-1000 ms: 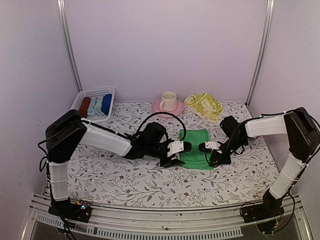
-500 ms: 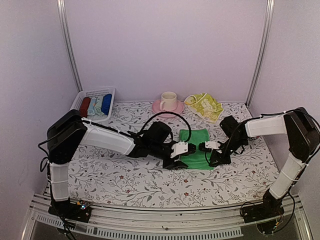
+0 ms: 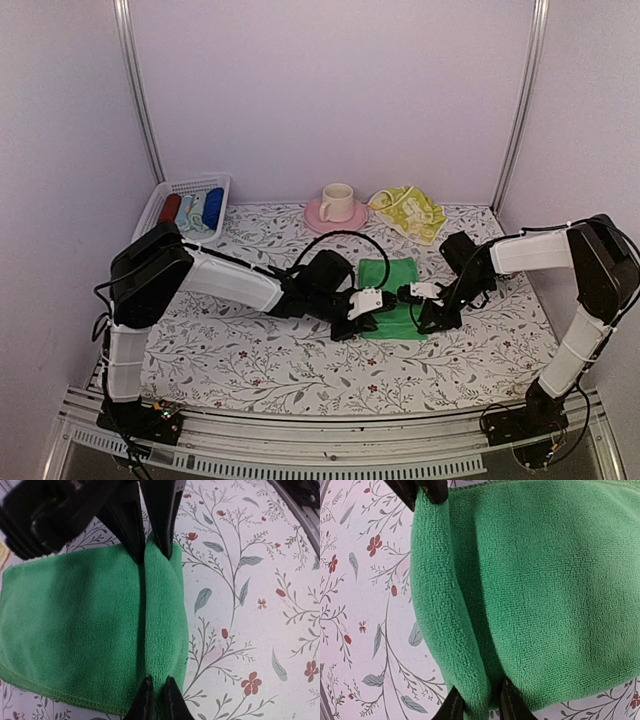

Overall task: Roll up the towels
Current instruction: Roll the towel at the center of the board.

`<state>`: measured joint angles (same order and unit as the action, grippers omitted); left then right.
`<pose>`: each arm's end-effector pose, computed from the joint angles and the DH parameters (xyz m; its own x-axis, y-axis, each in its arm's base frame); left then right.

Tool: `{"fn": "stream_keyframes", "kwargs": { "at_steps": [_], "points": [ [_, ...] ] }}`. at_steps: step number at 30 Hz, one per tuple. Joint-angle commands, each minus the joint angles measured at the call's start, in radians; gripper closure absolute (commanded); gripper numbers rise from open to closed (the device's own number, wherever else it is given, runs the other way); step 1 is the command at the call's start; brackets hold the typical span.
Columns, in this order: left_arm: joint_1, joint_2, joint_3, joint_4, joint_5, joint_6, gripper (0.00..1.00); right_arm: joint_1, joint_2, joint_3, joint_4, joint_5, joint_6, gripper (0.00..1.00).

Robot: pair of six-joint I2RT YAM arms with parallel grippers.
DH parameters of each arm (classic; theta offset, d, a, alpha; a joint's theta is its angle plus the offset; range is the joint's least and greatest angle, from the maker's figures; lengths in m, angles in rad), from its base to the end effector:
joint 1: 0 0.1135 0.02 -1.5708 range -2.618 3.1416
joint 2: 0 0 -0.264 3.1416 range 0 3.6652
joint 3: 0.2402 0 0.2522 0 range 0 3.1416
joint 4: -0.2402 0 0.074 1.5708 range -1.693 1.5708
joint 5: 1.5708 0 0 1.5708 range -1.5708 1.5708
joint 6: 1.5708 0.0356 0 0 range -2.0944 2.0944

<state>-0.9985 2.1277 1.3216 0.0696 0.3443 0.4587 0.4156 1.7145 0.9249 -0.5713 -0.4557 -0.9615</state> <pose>0.2347 -0.3865 0.1302 0.0842 0.6389 -0.7646 0.9920 0.0186 0.1247 0.2635 0.1334 0.1394 -0.1460 -0.8693 -0.4722 -0.9893 0.1252 0.0755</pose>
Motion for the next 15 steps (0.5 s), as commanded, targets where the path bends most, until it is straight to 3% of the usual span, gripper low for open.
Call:
{"fn": "stream_keyframes", "kwargs": {
  "at_steps": [1, 15],
  "points": [
    [-0.005, 0.031, 0.034, -0.016, -0.047, -0.027, 0.94, -0.014, 0.009, 0.015, 0.013, 0.038, 0.001, 0.71],
    [0.034, 0.076, 0.078, -0.072, -0.079, -0.067, 0.93, -0.023, -0.167, -0.047, 0.082, -0.014, -0.045, 0.58]
  ]
}}
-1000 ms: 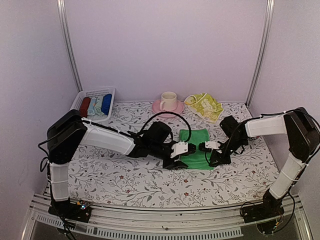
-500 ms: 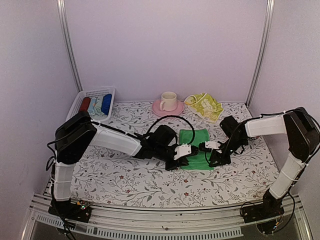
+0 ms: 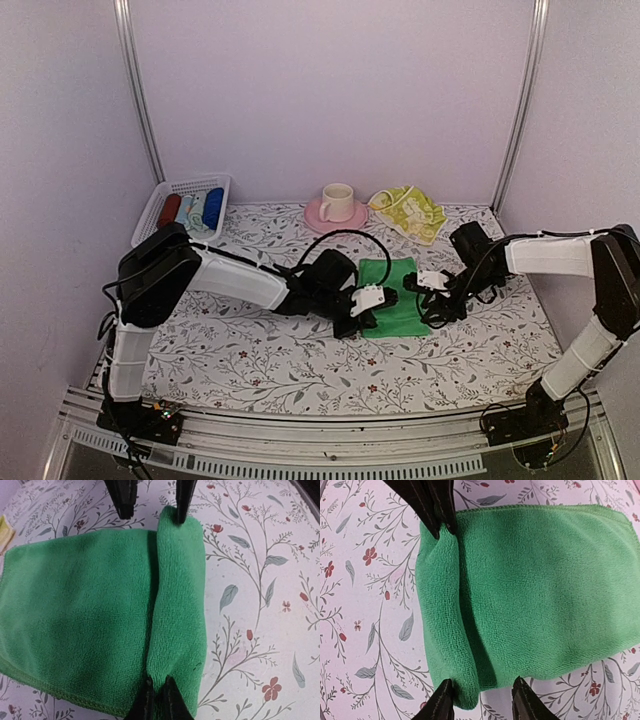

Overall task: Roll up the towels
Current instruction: Roll the towel at the center of the board.

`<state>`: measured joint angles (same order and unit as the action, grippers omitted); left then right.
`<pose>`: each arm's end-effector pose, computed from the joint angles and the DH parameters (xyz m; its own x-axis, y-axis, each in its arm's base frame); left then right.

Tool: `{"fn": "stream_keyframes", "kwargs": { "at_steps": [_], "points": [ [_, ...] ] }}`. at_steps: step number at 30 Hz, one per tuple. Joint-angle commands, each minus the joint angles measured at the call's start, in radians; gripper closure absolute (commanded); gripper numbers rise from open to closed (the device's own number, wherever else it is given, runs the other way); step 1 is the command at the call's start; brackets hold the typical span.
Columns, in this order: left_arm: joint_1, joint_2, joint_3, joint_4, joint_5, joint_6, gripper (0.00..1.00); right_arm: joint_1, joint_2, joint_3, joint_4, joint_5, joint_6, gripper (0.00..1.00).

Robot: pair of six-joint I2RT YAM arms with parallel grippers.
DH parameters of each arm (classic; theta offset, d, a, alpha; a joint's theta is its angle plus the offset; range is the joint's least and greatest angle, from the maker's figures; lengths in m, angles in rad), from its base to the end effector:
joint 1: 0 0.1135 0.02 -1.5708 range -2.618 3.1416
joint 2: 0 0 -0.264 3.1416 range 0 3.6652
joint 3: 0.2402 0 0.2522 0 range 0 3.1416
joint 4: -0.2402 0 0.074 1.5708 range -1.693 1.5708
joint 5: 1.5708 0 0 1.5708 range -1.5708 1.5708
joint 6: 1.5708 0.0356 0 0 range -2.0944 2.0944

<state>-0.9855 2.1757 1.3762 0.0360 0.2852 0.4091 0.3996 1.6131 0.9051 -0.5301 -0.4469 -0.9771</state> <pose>0.2469 -0.3907 0.1221 0.0124 0.6723 -0.7402 0.9888 0.1017 0.1089 0.2620 0.1274 0.1633 -0.0885 -0.8488 -0.5213 -0.9907 0.1292 -0.0422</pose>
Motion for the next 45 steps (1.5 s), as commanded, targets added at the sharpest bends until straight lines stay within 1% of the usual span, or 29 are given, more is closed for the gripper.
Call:
{"fn": "stream_keyframes", "kwargs": {
  "at_steps": [1, 4, 5, 6, 7, 10, 11, 14, 20, 25, 33, 37, 39, 40, 42, 43, 44, 45],
  "points": [
    [0.023, 0.029, 0.027, -0.044, -0.023, -0.018, 0.93, -0.007, -0.078, -0.032, 0.043, -0.034, -0.037, 0.57],
    [0.027, 0.032, 0.033, -0.057, -0.028, -0.017, 0.93, -0.006, -0.104, -0.042, 0.044, -0.062, -0.054, 0.56],
    [0.029, 0.035, 0.036, -0.059, -0.030, -0.020, 0.93, -0.006, -0.113, -0.046, 0.043, -0.075, -0.059, 0.56],
    [0.030, 0.038, 0.039, -0.065, -0.030, -0.022, 0.93, -0.007, -0.122, -0.053, 0.042, -0.089, -0.068, 0.60],
    [0.031, 0.042, 0.043, -0.069, -0.030, -0.025, 0.93, -0.006, -0.130, -0.059, 0.041, -0.106, -0.076, 0.66],
    [0.032, 0.055, 0.056, -0.081, -0.028, -0.027, 0.93, 0.001, -0.141, -0.076, 0.037, -0.154, -0.113, 0.94],
    [0.032, 0.057, 0.058, -0.082, -0.026, -0.027, 0.93, 0.007, -0.140, -0.079, 0.038, -0.160, -0.127, 0.96],
    [0.036, 0.060, 0.060, -0.085, -0.026, -0.033, 0.92, 0.025, -0.100, -0.069, 0.041, -0.158, -0.132, 0.97],
    [0.042, 0.053, 0.048, -0.084, -0.028, -0.034, 0.92, 0.027, 0.004, -0.038, 0.064, -0.127, -0.088, 0.97],
    [0.044, 0.050, 0.043, -0.091, -0.041, -0.024, 0.92, 0.028, 0.030, -0.032, 0.114, -0.097, -0.039, 0.97],
    [0.047, 0.025, 0.014, -0.091, -0.072, -0.020, 0.94, 0.028, 0.091, -0.012, 0.116, -0.070, 0.002, 0.97],
    [0.048, 0.016, -0.005, -0.087, -0.085, -0.022, 0.92, 0.028, 0.120, -0.010, 0.114, -0.054, 0.010, 0.97],
    [0.049, 0.014, -0.007, -0.085, -0.099, -0.023, 0.88, 0.026, 0.131, -0.007, 0.112, -0.046, 0.016, 0.96],
    [0.050, 0.010, -0.009, -0.085, -0.109, -0.023, 0.84, 0.026, 0.136, -0.005, 0.110, -0.044, 0.018, 0.96],
    [0.050, -0.014, -0.027, -0.062, -0.125, -0.017, 0.71, 0.025, 0.144, 0.001, 0.102, -0.045, 0.022, 0.96],
    [0.050, -0.030, -0.043, -0.040, -0.128, -0.011, 0.55, 0.024, 0.147, 0.004, 0.098, -0.047, 0.024, 0.96],
    [0.050, -0.052, -0.064, -0.013, -0.130, -0.004, 0.46, 0.024, 0.149, 0.007, 0.094, -0.049, 0.024, 0.96],
    [0.049, -0.075, -0.086, 0.017, -0.132, 0.006, 0.44, 0.024, 0.149, 0.009, 0.090, -0.052, 0.024, 0.96]
  ]
}}
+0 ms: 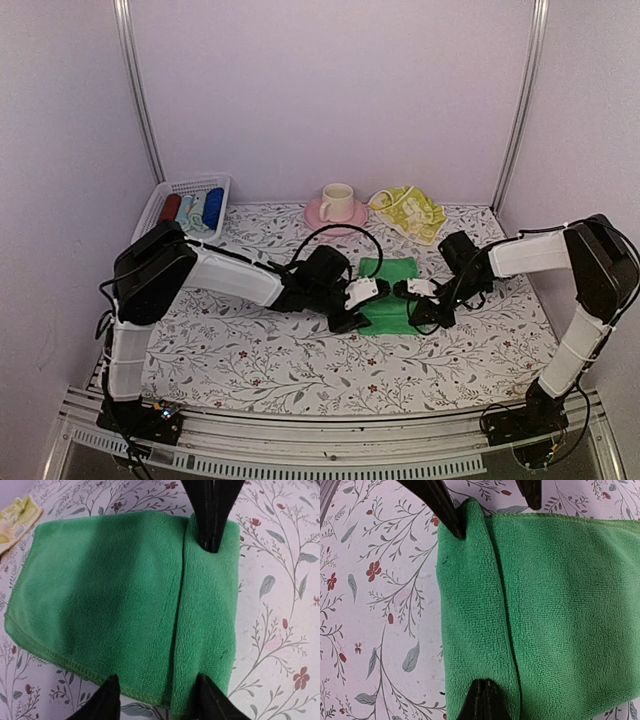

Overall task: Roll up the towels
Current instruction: Roll the towel at the center of the board.

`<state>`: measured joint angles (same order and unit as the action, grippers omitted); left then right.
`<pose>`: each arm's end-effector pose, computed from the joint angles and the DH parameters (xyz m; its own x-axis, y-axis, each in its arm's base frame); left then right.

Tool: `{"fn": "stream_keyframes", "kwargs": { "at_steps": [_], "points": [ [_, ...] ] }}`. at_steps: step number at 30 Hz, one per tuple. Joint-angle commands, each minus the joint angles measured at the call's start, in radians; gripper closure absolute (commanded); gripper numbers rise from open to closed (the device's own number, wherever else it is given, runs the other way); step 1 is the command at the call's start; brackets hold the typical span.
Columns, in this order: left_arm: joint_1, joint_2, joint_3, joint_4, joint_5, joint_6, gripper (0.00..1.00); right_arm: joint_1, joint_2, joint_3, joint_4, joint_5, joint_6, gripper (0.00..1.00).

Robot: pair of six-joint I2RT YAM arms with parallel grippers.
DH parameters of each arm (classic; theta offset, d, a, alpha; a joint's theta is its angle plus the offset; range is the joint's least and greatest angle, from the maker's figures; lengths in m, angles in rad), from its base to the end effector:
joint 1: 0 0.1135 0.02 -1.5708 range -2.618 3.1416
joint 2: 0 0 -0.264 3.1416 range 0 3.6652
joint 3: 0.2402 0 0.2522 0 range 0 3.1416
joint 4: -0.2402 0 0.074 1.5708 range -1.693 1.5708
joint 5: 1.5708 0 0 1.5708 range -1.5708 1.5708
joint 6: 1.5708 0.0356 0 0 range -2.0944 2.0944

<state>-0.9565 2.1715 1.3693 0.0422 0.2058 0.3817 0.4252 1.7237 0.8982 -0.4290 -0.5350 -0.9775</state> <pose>0.2601 -0.3813 0.1219 -0.0387 0.6875 -0.7251 0.9695 0.2016 0.1393 0.2685 0.1415 0.1357 -0.0701 -0.8147 -0.5756 -0.9970 0.0765 0.0130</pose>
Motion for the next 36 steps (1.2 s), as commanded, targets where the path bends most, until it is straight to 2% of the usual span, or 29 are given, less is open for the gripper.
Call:
{"fn": "stream_keyframes", "kwargs": {
  "at_steps": [1, 3, 7, 10, 15, 27, 36],
  "points": [
    [0.021, -0.094, -0.105, 0.045, -0.054, 0.046, 0.42, -0.002, 0.039, 0.018, -0.016, 0.034, 0.024, 0.96],
    [0.020, -0.141, -0.159, 0.117, -0.061, 0.079, 0.36, -0.004, 0.042, 0.024, -0.023, 0.024, 0.022, 0.96],
    [0.017, -0.228, -0.291, 0.304, -0.085, 0.179, 0.30, -0.009, 0.060, 0.048, -0.057, 0.004, 0.025, 0.96],
    [0.003, -0.262, -0.400, 0.462, -0.103, 0.283, 0.29, -0.014, 0.078, 0.069, -0.087, -0.012, 0.026, 0.95],
    [-0.050, -0.251, -0.494, 0.620, -0.125, 0.497, 0.32, -0.030, 0.116, 0.106, -0.142, -0.047, 0.026, 0.94],
    [-0.135, -0.104, -0.469, 0.688, -0.236, 0.728, 0.39, -0.065, 0.198, 0.194, -0.258, -0.097, 0.032, 0.92],
    [-0.148, -0.042, -0.362, 0.559, -0.260, 0.766, 0.41, -0.073, 0.201, 0.203, -0.270, -0.106, 0.037, 0.92]
  ]
}}
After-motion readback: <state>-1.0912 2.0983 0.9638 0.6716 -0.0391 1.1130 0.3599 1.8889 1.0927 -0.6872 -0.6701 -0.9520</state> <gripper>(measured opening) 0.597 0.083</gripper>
